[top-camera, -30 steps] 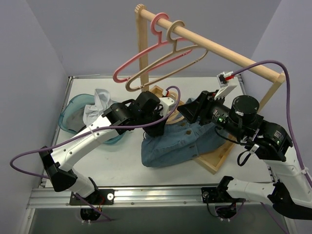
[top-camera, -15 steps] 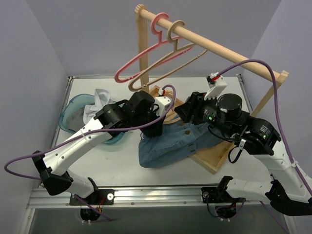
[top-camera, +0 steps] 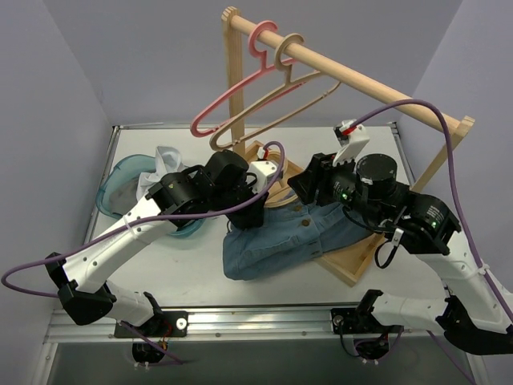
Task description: Remove the skirt from the hanger
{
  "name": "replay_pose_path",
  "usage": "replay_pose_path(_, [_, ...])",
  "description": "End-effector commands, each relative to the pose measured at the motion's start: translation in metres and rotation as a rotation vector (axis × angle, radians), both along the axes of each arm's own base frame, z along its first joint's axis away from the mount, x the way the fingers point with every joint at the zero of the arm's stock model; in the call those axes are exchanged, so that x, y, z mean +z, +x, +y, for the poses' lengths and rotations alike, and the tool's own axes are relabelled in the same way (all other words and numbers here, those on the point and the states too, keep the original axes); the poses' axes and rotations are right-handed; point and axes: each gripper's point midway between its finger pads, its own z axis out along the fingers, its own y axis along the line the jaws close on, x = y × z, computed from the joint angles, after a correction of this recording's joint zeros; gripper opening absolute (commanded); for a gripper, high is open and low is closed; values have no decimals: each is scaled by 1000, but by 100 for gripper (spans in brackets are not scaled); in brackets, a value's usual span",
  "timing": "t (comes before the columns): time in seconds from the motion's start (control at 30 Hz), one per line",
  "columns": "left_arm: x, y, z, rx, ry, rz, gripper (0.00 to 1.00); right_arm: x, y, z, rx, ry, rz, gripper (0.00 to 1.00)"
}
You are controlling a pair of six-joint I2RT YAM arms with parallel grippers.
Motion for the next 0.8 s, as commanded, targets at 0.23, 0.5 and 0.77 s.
replay_pose_path(0.23, [46,-14,-9,-97,-162,-63,2,-25,12,23,75,-104,-7,43])
replay_pose_path(0.5, [50,-19,-9,-133,-197,-71,2,-49,12,33,113,-124,19,41])
replay_pose_path(0.77, [59,-27,-7,-165,-258,-70,2,-62,17,37,96,-109,27,14])
